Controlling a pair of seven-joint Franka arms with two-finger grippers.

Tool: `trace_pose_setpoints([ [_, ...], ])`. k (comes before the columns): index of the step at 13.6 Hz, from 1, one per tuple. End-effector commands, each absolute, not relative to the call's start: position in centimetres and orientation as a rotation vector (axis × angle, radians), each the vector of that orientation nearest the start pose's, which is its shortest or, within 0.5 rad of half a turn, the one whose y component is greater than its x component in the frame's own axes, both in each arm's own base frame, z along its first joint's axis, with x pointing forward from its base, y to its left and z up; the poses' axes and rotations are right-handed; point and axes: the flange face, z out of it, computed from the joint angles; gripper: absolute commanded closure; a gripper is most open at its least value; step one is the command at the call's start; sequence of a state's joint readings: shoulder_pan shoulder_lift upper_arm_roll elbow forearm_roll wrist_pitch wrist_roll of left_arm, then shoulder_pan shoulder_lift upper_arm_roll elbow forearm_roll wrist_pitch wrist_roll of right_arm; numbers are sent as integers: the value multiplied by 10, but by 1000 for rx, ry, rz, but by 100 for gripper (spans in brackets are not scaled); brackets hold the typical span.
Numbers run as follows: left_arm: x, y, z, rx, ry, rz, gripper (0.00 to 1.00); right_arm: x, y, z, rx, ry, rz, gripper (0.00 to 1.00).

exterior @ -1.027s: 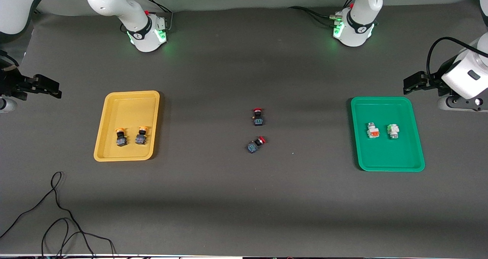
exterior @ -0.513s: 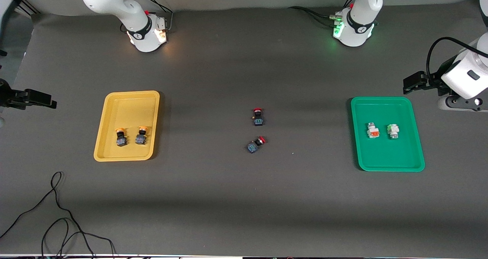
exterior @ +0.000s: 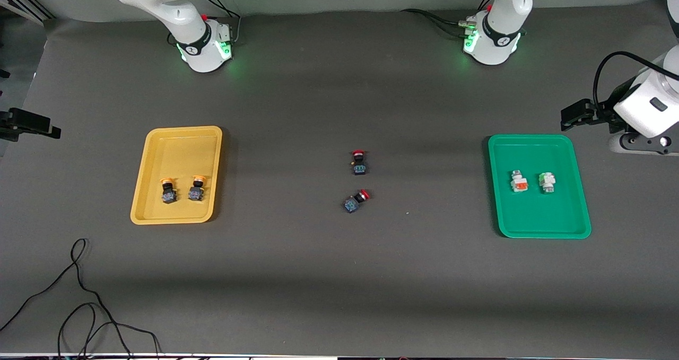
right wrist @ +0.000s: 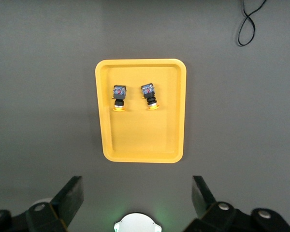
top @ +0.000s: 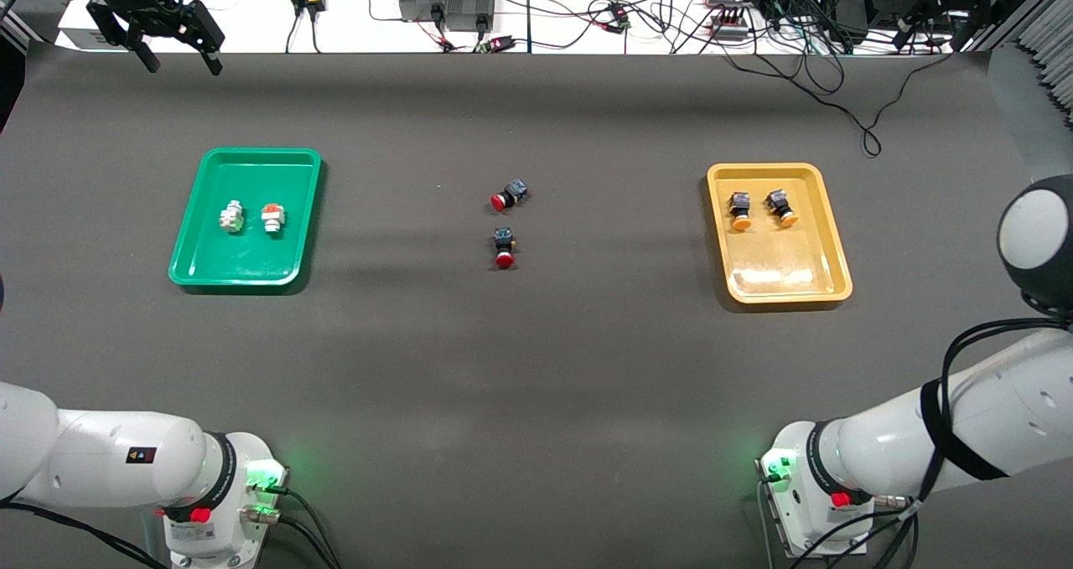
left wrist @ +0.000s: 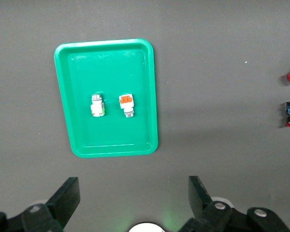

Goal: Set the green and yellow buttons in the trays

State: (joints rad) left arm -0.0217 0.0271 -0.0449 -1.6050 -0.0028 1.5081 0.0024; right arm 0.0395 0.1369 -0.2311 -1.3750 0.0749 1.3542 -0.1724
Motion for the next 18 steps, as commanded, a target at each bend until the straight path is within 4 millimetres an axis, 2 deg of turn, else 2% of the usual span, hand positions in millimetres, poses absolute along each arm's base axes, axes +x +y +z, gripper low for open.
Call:
trace_pose_setpoints([
  [1,549,-37,591,-3127,125,197,0,552,-80,628,-3083,77,233,1],
  [4,549,-37,591,-3127,125,199,0,536,-71,623,-3097,92,212,0],
  [7,549,-37,591,-3127,125,199,0,503,-67,607,-3112,90,107,0],
  [8,549,-37,591,-3127,125,197,0,501,-65,605,-3112,86,97,1],
  [10,549,-37,591,-3127,125,197,0,502,-54,605,-3114,109,101,0],
  [12,549,-37,591,-3127,125,197,0,500,-46,609,-3124,224,96,1],
  [18,549,-37,591,-3127,125,199,0,505,-48,608,-3123,232,98,0],
])
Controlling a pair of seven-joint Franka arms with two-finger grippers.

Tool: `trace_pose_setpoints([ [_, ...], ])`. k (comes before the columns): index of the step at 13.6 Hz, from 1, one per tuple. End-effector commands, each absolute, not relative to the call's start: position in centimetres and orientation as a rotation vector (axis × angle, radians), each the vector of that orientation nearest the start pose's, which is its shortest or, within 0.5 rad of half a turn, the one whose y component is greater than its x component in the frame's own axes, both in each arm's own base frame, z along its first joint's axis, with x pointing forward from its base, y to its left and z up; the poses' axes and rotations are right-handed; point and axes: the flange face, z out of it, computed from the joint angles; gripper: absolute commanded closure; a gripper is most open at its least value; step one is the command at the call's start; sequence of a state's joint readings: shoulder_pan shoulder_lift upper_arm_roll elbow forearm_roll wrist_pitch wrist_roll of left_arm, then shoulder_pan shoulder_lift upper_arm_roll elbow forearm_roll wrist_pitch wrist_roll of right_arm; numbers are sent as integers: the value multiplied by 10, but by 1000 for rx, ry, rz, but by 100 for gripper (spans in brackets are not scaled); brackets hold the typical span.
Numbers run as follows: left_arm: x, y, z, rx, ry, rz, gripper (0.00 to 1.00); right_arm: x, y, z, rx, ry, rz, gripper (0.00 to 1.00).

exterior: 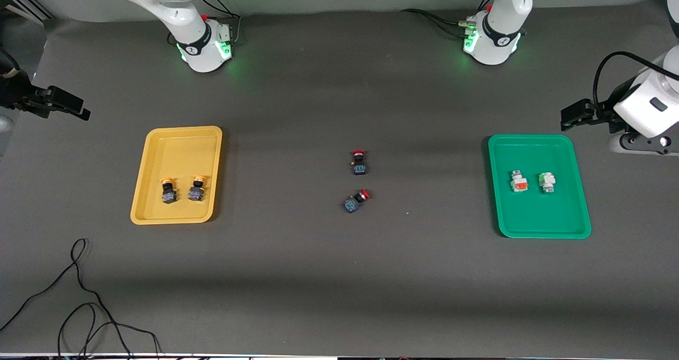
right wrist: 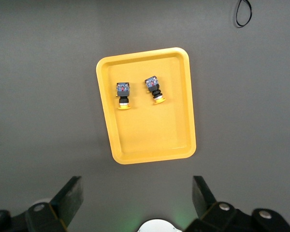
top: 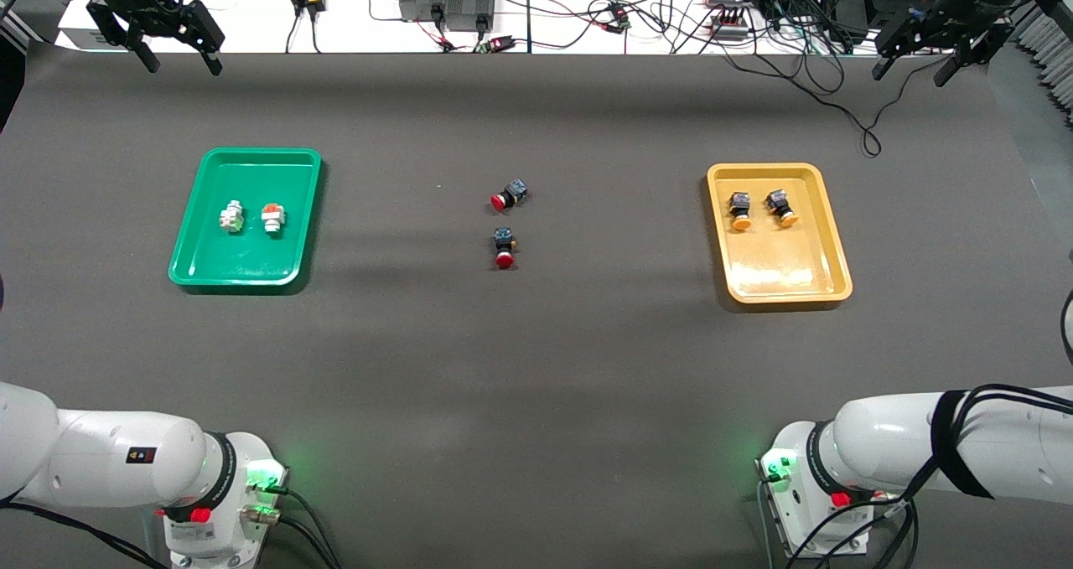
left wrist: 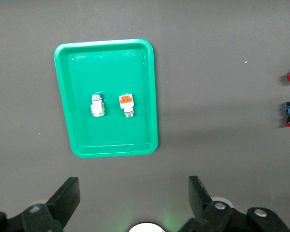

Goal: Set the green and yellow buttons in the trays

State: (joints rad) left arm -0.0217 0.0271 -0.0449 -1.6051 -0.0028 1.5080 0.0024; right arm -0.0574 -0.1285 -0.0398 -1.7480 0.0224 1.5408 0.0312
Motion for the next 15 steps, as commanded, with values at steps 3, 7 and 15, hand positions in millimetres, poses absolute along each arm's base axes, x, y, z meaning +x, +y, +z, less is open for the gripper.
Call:
trace_pose_setpoints([
  [3,549,-37,591,-3127,125,197,0,517,-48,608,-3125,235,94,0],
  [7,549,-37,590,-3127,125,199,0,533,-53,621,-3126,247,94,0],
  [15,549,-37,590,-3127,125,202,0,533,-52,619,-3124,245,101,0],
])
